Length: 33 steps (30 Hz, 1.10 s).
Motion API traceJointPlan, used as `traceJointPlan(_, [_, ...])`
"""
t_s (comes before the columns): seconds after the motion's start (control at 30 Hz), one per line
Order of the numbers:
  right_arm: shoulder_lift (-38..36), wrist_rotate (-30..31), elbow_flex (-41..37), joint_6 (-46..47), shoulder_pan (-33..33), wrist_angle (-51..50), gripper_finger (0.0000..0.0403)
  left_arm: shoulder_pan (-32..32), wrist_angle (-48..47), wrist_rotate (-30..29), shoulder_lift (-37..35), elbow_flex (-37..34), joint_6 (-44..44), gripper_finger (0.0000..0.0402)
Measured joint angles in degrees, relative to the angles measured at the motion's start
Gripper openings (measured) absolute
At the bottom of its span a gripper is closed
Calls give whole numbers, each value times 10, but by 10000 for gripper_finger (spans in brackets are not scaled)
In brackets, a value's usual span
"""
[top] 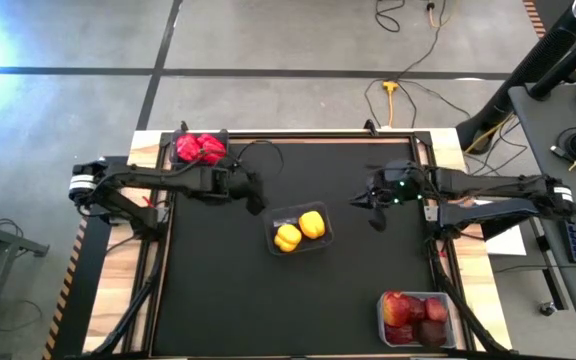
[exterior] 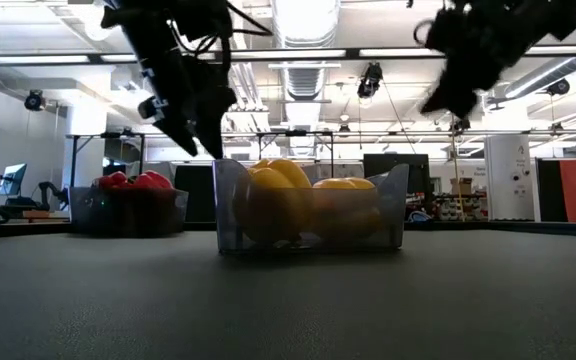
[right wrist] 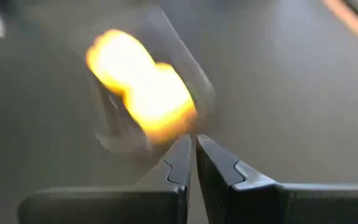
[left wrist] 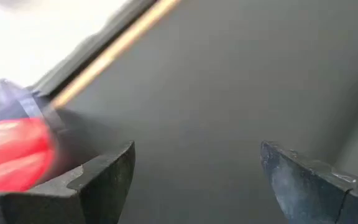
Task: Sort produce into baskets
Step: Return to Home Position
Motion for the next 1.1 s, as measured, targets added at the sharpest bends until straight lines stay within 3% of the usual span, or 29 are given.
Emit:
traceJointPlan(0.07, [-3, -20, -32, -20, 10, 116, 18, 12, 15, 40, -9, 2, 43, 327])
traceJointPlan(0.2, [-16, -23, -107, -37, 21, 339, 18, 28, 59, 65, -31, -11, 106, 327])
traceJointPlan(0.3, [-44, -23, -153, -49, 33, 438, 18, 34, 114, 138, -51, -20, 179, 327])
traceJointPlan(0.4, [-87, -21, -180, -64, 42, 431, 18, 36, 155, 201, -73, -24, 239, 327])
traceJointPlan(0.63, [-208, -19, -220, -93, 52, 421, 18, 47, 165, 232, -130, -25, 263, 327])
traceJointPlan(0.87, [-325, -19, -263, -108, 52, 356, 18, 76, 207, 434, -171, -39, 272, 327])
traceJointPlan(1.1, [-424, -24, -337, -117, 52, 354, 18, 76, 255, 447, -227, -90, 221, 327])
